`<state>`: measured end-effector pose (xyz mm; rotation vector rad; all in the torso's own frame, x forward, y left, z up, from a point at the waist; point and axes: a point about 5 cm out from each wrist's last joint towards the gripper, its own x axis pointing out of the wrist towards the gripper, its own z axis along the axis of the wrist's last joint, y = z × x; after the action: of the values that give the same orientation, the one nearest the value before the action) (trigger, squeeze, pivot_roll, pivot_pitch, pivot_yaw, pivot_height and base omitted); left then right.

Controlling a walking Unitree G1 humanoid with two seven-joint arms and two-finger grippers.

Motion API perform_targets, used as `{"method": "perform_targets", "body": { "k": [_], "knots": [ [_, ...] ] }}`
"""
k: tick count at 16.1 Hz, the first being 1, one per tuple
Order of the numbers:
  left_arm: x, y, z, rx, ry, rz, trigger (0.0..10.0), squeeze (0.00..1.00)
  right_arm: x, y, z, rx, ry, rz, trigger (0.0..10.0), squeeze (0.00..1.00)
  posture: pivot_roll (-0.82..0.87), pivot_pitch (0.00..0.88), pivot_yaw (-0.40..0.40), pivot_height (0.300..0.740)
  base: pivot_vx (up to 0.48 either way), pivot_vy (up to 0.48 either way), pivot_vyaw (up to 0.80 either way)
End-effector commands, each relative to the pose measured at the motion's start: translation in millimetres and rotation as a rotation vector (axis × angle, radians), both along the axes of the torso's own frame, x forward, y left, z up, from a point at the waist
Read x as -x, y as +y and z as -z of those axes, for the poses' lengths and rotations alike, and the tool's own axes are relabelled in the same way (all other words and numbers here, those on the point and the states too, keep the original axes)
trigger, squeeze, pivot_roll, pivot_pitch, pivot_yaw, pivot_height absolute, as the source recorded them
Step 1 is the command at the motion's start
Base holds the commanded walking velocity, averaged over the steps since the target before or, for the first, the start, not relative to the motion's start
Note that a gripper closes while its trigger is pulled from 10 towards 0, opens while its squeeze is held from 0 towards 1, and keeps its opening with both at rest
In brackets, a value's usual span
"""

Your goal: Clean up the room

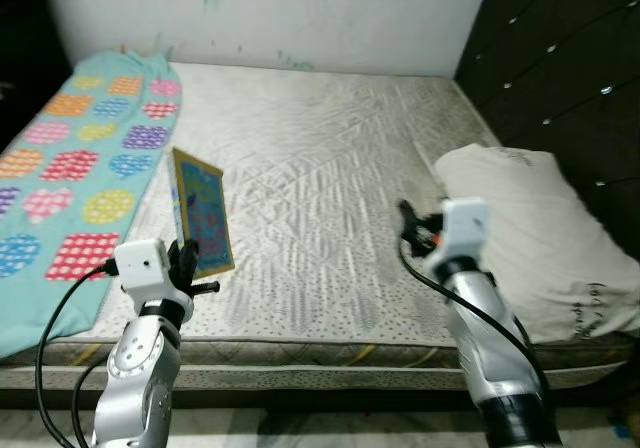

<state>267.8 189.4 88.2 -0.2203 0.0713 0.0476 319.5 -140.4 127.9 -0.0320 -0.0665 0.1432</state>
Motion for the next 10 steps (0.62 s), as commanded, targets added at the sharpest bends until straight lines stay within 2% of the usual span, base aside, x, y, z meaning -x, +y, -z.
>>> {"method": "perform_targets", "body": {
  "k": [1,4,7,8,10],
  "knots": [
    [-2.2,1.0,-12.4,-0.016,-0.067,-0.007,10.0,0.0,-2.2,5.6,1.9,0.007,0.01,-0.02,10.0,0.0,-0.03,0.0,-0.05,0.74,0.0,0.0,0.0],
    [1.4,0.5,-10.6,-0.041,-0.058,0.005,10.0,0.0,-2.5,8.0,8.6,-0.006,0.014,-0.007,10.0,0.0,-0.02,0.0,0.006,0.74,0.0,0.0,0.0],
    [-1.8,5.7,-18.5,-0.064,-0.074,0.01,10.0,0.0,-0.5,3.4,7.3,-0.03,-0.004,0.028,10.0,0.0,-0.03,0.0,0.052,0.74,0.0,0.0,0.0],
    [-4.5,7.4,-20.8,-0.066,-0.079,0.014,10.0,0.0,-0.5,3.3,6.0,-0.031,-0.014,0.034,10.0,0.0,-0.06,0.0,0.076,0.74,0.0,0.0,0.0],
    [-20.7,-4.6,-19.6,-0.056,-0.076,0.082,10.0,0.0,4.5,-14.1,0.9,-0.029,-0.053,0.117,10.0,0.0,-0.14,0.0,0.152,0.74,0.0,0.0,0.0]
  ]
}}
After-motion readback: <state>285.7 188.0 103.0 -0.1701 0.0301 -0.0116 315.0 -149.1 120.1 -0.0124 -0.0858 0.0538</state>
